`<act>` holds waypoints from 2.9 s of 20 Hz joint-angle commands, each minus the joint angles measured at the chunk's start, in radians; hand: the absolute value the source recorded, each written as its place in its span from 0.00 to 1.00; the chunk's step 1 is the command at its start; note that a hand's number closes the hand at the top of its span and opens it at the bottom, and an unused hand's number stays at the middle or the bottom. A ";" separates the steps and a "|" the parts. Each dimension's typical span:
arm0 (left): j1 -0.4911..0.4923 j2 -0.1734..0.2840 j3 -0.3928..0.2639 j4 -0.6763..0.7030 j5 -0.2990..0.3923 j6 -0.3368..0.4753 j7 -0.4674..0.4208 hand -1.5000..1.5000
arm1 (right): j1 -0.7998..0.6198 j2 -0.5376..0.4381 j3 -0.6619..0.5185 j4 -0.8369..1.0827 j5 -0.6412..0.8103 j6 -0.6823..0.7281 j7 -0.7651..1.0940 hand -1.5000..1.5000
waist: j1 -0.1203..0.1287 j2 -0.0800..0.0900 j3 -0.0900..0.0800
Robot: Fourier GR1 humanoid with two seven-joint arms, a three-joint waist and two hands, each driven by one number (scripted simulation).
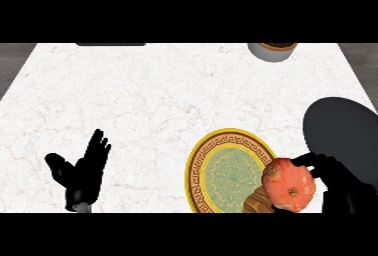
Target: Pick the squash from the plate and place it in the pan
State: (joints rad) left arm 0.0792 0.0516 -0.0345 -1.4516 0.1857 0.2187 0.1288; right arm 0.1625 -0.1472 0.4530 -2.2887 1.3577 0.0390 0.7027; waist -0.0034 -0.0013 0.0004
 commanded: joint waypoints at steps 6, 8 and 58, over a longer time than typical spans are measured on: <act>-0.077 0.012 0.048 0.080 0.020 -0.024 -0.004 0.50 | -0.157 -0.032 -0.383 0.199 -0.264 -0.089 -0.152 1.00 | 0.003 0.003 0.000; -0.026 0.020 0.032 -0.006 0.017 -0.016 0.033 0.50 | -0.219 -0.093 -0.479 0.307 -0.280 -0.101 -0.197 1.00 | 0.010 0.003 0.000; 0.015 0.010 0.040 0.011 0.016 -0.055 -0.014 0.50 | -0.609 -0.552 -1.248 1.915 -1.161 0.475 -1.439 0.00 | 0.002 0.000 0.000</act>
State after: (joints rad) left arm 0.0910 0.0505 -0.0111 -1.4526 0.1828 0.1887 0.1187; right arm -0.5041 -0.7068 -0.8081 -0.3457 0.2335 0.4071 -0.6855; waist 0.0011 0.0007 0.0015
